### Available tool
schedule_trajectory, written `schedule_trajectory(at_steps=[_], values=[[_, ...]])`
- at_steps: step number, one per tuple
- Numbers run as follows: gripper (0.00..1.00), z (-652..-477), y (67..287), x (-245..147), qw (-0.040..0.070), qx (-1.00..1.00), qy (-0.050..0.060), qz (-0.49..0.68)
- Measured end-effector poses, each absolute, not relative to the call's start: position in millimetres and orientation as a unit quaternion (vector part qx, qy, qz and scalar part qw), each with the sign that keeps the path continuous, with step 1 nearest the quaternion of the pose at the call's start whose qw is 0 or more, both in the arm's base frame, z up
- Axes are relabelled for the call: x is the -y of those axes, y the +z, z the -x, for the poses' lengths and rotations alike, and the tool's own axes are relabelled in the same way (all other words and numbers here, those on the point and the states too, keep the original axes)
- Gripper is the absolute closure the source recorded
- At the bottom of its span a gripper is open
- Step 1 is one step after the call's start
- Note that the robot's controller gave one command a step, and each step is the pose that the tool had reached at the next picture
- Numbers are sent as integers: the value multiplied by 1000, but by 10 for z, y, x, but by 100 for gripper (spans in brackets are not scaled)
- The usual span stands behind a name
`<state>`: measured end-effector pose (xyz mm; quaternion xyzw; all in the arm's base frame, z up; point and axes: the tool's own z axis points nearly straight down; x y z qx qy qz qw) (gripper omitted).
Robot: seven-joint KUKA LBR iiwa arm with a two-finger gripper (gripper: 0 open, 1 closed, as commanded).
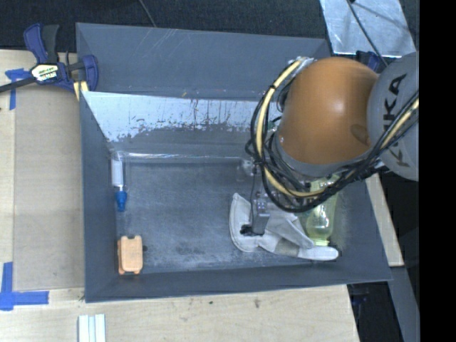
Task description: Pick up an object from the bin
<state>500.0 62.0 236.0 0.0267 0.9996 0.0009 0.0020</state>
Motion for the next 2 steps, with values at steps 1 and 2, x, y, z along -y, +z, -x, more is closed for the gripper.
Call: schedule_trajectory(at_steps=[1, 2], values=[[0, -5341, 2033, -227, 3, -1000, 0, -20], [0, -5113, 1635, -169, 3, -1000, 0, 5]])
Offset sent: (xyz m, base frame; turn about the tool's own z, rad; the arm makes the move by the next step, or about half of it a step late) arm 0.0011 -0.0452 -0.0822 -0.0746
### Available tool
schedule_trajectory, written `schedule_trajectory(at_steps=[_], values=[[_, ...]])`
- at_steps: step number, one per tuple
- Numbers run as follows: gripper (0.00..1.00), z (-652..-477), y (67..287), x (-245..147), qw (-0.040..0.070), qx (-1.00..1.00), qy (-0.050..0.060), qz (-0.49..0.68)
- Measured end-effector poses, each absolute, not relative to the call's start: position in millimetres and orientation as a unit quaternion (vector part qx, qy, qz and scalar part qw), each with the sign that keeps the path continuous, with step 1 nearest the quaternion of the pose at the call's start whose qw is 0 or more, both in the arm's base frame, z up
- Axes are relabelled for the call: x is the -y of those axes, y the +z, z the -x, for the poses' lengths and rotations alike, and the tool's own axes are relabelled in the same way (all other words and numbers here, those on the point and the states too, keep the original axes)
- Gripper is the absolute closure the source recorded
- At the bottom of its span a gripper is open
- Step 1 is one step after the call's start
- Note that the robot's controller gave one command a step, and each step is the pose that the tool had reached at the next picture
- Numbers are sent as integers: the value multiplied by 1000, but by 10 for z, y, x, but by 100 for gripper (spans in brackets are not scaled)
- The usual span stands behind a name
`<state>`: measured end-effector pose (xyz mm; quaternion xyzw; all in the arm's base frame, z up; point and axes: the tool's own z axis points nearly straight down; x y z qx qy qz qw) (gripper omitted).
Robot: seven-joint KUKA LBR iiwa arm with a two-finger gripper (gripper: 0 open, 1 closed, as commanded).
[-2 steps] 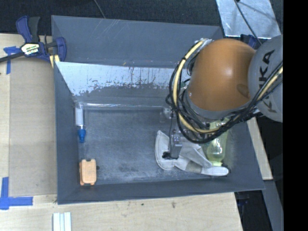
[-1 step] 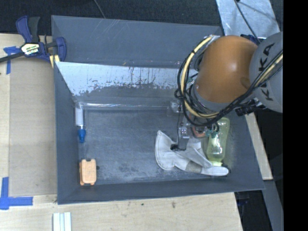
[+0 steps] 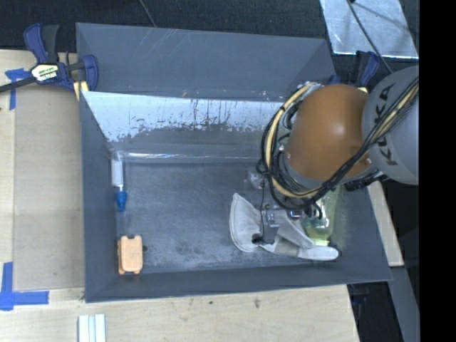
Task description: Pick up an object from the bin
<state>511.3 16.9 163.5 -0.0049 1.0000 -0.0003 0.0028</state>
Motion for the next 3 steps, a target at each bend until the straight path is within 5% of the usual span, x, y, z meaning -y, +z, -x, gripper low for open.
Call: schedule_trajectory(at_steps=[1, 3], values=[[0, -5011, 1563, 128, 0, -999, 0, -44], [0, -5036, 870, 121, 1, -999, 0, -47]])
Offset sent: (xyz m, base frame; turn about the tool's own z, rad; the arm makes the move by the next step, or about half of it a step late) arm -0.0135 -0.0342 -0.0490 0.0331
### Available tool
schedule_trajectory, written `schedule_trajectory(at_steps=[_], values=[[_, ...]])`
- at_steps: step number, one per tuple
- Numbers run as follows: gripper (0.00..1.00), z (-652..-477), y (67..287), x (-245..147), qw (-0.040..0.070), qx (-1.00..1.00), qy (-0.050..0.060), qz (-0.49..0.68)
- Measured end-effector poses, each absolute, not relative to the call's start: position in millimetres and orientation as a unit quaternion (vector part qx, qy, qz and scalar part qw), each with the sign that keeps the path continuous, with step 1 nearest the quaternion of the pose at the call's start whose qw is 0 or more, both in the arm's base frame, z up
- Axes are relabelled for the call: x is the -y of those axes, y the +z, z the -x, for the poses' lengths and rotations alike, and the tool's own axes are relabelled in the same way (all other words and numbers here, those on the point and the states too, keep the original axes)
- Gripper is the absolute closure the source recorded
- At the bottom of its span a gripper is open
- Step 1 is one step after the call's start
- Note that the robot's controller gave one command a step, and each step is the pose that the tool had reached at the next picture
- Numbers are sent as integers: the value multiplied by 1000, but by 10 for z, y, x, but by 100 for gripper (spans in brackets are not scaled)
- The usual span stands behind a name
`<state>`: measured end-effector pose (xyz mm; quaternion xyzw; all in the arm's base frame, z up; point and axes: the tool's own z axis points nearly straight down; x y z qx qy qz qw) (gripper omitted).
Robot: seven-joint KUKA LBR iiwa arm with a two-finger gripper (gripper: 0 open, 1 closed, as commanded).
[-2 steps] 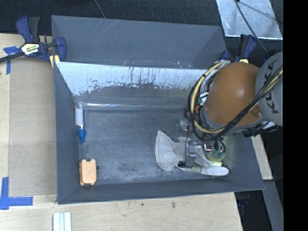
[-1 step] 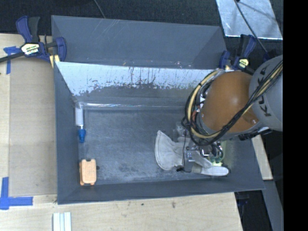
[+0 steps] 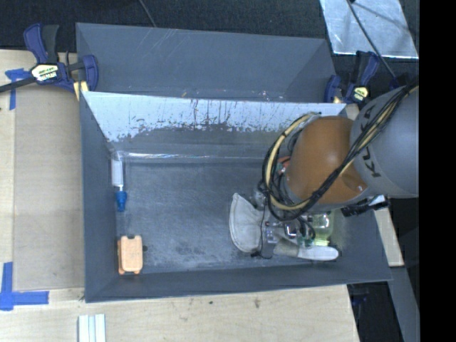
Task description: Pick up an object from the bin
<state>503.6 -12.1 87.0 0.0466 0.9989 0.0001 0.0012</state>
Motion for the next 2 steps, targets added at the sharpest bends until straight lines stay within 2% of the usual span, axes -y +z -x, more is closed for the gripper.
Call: schedule_trajectory(at_steps=[1, 2], values=[[100, -5007, 706, 219, 1, -998, 0, -62], [100, -5007, 706, 219, 1, -998, 0, -63]])
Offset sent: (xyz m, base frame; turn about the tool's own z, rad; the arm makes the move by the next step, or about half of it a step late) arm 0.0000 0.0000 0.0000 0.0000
